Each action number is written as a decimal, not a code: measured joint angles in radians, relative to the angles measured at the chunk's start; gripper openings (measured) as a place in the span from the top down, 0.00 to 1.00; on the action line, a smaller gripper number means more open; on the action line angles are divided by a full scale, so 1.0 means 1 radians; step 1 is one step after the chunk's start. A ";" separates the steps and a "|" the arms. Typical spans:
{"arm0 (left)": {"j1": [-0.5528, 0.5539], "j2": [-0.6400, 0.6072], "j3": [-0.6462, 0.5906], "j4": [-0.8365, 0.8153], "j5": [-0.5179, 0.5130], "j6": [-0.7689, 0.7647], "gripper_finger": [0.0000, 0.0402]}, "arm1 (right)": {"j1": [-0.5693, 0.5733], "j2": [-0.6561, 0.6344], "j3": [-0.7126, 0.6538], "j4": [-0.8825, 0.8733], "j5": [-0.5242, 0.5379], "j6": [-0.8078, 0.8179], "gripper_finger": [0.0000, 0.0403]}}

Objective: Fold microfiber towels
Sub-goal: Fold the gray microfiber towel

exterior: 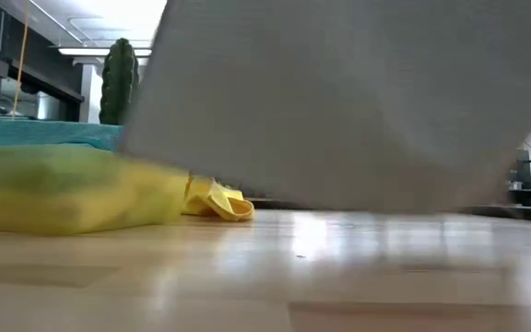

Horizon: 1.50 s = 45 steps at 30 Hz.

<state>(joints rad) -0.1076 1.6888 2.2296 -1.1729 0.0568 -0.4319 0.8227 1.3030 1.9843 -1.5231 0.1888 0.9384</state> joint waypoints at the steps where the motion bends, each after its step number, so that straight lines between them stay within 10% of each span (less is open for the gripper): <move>1: -0.006 0.009 -0.027 0.003 -0.004 0.007 1.00 | 0.000 0.012 0.001 -0.013 -0.030 0.032 1.00; 11: 0.040 0.030 -0.414 0.444 0.211 0.037 1.00 | -0.011 0.055 -0.002 -0.049 -0.222 0.245 1.00; 24: 0.277 0.017 -0.643 0.448 0.106 0.091 1.00 | -0.293 0.054 -0.035 -0.042 0.097 -0.005 1.00; 45: 0.492 0.093 -0.946 0.791 -0.231 0.077 1.00 | -0.994 -0.289 -1.070 0.141 0.195 -0.109 1.00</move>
<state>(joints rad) 0.3847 1.7814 1.2831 -0.3814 -0.1738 -0.3550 -0.1710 1.0139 0.9144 -1.3819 0.3840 0.8293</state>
